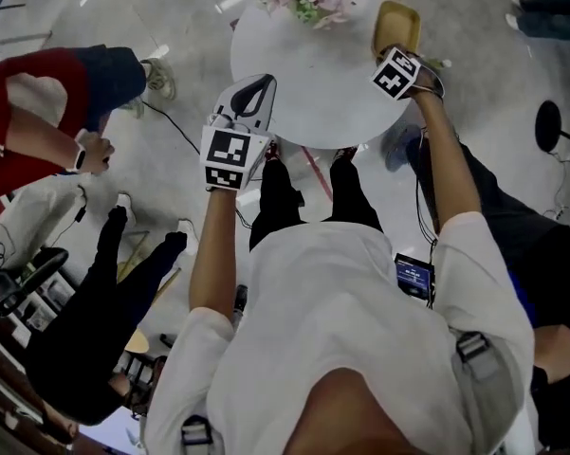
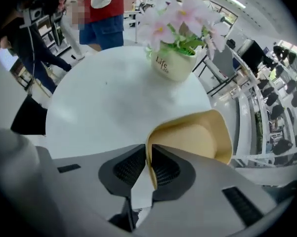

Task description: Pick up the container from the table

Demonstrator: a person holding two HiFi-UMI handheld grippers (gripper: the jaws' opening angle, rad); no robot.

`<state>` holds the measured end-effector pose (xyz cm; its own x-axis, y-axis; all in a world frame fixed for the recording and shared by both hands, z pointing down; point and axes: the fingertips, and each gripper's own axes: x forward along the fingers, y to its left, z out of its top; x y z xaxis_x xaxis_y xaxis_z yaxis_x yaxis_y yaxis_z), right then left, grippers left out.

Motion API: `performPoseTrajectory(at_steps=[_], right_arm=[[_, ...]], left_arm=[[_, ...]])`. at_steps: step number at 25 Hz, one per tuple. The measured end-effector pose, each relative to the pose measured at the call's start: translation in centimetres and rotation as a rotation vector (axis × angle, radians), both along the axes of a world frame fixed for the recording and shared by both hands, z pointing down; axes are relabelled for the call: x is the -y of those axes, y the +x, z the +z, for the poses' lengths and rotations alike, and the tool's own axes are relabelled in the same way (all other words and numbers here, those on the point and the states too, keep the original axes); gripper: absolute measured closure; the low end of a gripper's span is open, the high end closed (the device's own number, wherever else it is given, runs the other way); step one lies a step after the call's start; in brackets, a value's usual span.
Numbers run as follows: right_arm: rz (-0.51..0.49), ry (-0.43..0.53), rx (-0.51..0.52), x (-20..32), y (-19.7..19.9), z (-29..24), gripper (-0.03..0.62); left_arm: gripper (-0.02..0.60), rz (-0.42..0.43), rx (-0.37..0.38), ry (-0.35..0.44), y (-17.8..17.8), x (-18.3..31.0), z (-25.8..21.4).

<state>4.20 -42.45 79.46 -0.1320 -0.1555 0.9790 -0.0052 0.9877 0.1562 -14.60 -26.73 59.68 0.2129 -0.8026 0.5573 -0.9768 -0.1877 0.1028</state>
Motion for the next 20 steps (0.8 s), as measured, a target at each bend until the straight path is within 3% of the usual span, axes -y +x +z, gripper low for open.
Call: performPoseTrajectory(at_steps=[3, 9, 15, 20], right_arm=[[-0.041, -0.004, -0.046, -0.1, -0.2, 0.7, 0.564], [-0.052, 0.017, -0.042, 0.4, -0.6, -0.4, 0.574], [-0.016, 0.095, 0.032, 1.0, -0.5, -5.1, 0.574], [0.078, 0.182, 0.164, 2.4, 0.3, -11.7, 0.574]], left_arm=[[0.566, -0.001, -0.002, -0.002, -0.3, 0.0, 0.1], [0.566, 0.013, 0.005, 0.008, -0.3, 0.2, -0.4], [0.566, 0.027, 0.022, 0.061, -0.3, 1.1, -2.6], [0.566, 0.031, 0.061, 0.138, -0.5, 2.5, -6.4]])
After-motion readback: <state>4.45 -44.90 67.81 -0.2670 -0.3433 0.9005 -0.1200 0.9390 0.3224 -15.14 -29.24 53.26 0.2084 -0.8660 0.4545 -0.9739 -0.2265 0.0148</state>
